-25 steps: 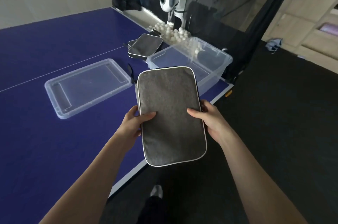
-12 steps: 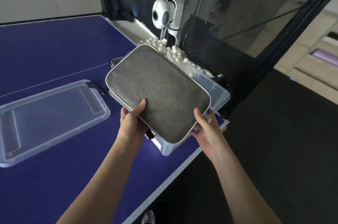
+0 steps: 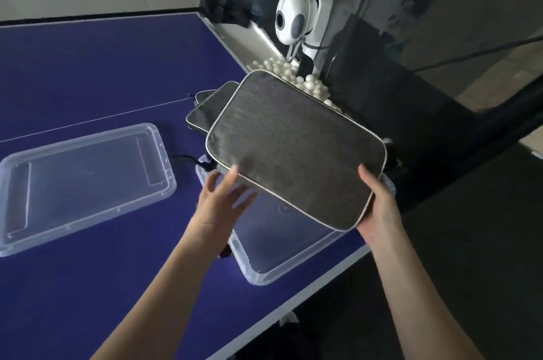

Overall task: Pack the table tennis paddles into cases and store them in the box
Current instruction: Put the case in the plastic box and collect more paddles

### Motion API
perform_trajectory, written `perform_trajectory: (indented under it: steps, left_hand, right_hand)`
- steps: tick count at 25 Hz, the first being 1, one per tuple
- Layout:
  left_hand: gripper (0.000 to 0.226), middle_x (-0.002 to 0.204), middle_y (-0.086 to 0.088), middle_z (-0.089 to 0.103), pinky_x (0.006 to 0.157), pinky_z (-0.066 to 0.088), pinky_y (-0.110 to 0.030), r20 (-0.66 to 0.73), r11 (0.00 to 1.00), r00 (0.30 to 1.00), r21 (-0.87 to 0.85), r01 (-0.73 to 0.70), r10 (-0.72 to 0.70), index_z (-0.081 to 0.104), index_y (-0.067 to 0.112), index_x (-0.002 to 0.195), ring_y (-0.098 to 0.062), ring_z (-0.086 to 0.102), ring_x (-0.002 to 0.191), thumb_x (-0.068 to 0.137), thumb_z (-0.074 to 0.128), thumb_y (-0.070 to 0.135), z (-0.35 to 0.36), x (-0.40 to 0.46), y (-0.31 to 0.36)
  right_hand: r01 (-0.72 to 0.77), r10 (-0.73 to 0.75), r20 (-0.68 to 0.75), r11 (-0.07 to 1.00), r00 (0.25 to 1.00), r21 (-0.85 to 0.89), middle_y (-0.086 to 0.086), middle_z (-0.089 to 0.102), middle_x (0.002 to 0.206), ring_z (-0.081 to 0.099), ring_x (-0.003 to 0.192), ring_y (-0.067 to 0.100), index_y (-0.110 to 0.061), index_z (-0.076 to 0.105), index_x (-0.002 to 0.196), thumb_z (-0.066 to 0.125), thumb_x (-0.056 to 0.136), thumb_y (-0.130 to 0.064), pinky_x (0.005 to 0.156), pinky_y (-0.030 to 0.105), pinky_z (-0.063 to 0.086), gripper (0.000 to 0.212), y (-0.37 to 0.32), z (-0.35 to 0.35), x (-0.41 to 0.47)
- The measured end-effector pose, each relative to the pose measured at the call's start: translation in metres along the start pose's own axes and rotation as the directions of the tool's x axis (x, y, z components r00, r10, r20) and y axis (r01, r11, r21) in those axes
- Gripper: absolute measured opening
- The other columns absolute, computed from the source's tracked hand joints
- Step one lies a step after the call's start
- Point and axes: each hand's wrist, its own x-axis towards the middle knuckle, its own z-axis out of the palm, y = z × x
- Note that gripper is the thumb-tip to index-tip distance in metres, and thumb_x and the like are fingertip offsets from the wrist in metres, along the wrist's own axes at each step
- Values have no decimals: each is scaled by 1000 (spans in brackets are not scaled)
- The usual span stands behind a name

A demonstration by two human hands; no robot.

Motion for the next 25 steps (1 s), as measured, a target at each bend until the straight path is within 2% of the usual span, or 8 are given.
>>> perform_trajectory:
  steps: [3,5,9,11,15,18,22,25]
  left_hand:
    - [57,123,2,60,83,57,-32,-184,980,972,165,-112,142,49,25,130,-14,63,109,85,56,58,-8,12,15]
    - [62,129,1,61,81,56,-34,-182,959,965,246,-144,191,45,25,137,-16,65,111,85,58,55,0,16,17]
    - [61,116,-3,69,86,55,-37,-136,901,975,422,-103,175,52,31,129,-18,70,97,74,77,39,41,21,1]
    - [68,113,-3,66,78,58,-30,-237,883,955,467,-48,177,52,31,129,-16,70,91,67,77,35,56,20,-14]
    - [64,101,-1,56,54,52,-18,-427,846,890,525,97,163,48,21,134,-16,61,80,78,77,13,62,19,-47]
    - [65,99,-1,55,59,56,-30,-515,821,851,526,221,100,43,17,137,-23,62,83,80,75,13,51,18,-64]
    - [73,105,-6,57,79,57,-51,-600,769,799,523,366,28,38,17,140,-36,64,97,78,78,14,33,29,-78]
    - [73,121,-14,55,80,56,-54,-651,697,758,524,489,-42,38,16,136,-37,60,104,76,79,13,22,43,-91]
  right_hand:
    - [-40,43,23,992,999,-118,0,73,107,66,103,26,-29,61,123,75,65,-39,70,39,55,61,-38,-31,46]
    - [-75,87,60,982,994,-175,2,72,109,66,105,27,-24,62,124,75,64,-39,72,39,54,64,-58,-46,80]
    - [-123,175,219,965,960,-233,9,71,113,68,103,26,-14,61,125,75,65,-32,68,34,58,64,-78,-57,139]
    - [-146,226,290,951,930,-274,12,70,113,68,102,27,-12,61,125,75,66,-28,68,34,58,63,-78,-56,159]
    - [-124,307,357,883,882,-452,10,71,110,69,99,27,-19,64,119,79,68,-31,76,39,57,54,-64,-43,184]
    - [29,232,388,827,892,-562,1,74,98,73,86,16,-31,69,96,76,78,-29,69,34,59,19,-43,-33,191]
    - [116,273,366,640,890,-759,1,66,113,65,101,18,-23,55,110,81,72,-33,88,40,55,47,-15,-32,201]
    - [128,360,321,467,876,-875,-1,63,115,62,101,16,-19,50,110,84,68,-34,91,38,52,56,3,-35,212]
